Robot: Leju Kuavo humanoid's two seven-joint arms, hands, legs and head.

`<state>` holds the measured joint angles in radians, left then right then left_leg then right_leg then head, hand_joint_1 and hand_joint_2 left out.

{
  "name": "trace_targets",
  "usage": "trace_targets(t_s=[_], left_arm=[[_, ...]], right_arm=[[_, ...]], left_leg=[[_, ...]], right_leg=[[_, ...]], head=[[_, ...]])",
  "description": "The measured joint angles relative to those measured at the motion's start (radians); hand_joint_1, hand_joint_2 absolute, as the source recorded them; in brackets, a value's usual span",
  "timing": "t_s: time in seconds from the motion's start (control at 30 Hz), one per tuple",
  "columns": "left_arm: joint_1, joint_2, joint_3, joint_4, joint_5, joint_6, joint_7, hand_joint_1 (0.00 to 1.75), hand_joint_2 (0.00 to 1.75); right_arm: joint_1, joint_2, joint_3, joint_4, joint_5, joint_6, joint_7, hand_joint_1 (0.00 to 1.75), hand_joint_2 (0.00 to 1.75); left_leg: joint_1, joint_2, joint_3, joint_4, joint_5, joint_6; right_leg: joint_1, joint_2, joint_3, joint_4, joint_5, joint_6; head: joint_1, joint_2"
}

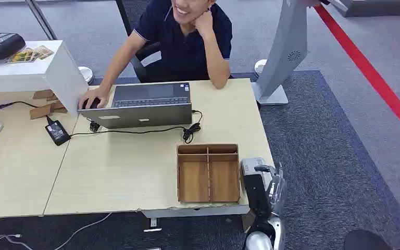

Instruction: Pass the card to the sensor for recognition and then transmit it.

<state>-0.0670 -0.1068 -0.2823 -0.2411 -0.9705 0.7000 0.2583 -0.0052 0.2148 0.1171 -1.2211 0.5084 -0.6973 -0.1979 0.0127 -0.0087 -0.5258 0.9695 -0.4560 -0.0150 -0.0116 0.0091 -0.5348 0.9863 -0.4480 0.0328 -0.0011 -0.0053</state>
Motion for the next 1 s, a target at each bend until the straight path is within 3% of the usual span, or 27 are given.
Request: trace_targets(t_s=[0.3, 0.4, 0.8, 0.9, 1.0], left_arm=[[0.000, 0.000, 0.000, 0.000, -0.003, 0.000, -0.008, 0.00, 0.00], [0.000, 0.000, 0.000, 0.000, -0.003, 0.000, -0.010, 0.00, 0.00], [0.000, 0.000, 0.006, 0.000, -0.015, 0.000, -0.014, 0.00, 0.00], [0.001, 0.000, 0.007, 0.000, -0.018, 0.000, -0.014, 0.00, 0.00], [0.001, -0.001, 0.008, 0.000, -0.021, 0.000, -0.014, 0.00, 0.00]], right_arm=[[-0.013, -0.031, 0.049, -0.003, -0.334, 0.000, 0.038, 0.00, 1.75], [-0.014, -0.042, 0.065, -0.009, -0.346, 0.000, 0.034, 0.00, 1.75], [-0.016, -0.053, 0.070, -0.048, 0.033, -0.001, 0.051, 0.00, 1.75], [-0.011, -0.045, 0.058, -0.069, 0.136, -0.002, 0.028, 0.00, 1.75], [-0.004, -0.020, 0.020, -0.094, 0.347, -0.002, -0.024, 0.00, 1.75]], left_leg=[[0.000, 0.000, 0.000, 0.000, 0.000, 0.000], [0.000, 0.000, 0.000, 0.000, 0.000, 0.000], [0.000, 0.000, 0.000, 0.000, 0.000, 0.000], [0.000, 0.000, 0.000, 0.000, 0.000, 0.000], [0.000, 0.000, 0.000, 0.000, 0.000, 0.000]], right_leg=[[0.000, 0.000, 0.000, 0.000, 0.000, 0.000], [0.000, 0.000, 0.000, 0.000, 0.000, 0.000], [0.000, 0.000, 0.000, 0.000, 0.000, 0.000], [0.000, 0.000, -0.001, 0.000, 0.000, 0.000], [0.000, 0.000, -0.001, 0.000, 0.000, 0.000]], head=[[0.000, 0.000], [0.000, 0.000], [0.000, 0.000], [0.000, 0.000], [0.000, 0.000]])
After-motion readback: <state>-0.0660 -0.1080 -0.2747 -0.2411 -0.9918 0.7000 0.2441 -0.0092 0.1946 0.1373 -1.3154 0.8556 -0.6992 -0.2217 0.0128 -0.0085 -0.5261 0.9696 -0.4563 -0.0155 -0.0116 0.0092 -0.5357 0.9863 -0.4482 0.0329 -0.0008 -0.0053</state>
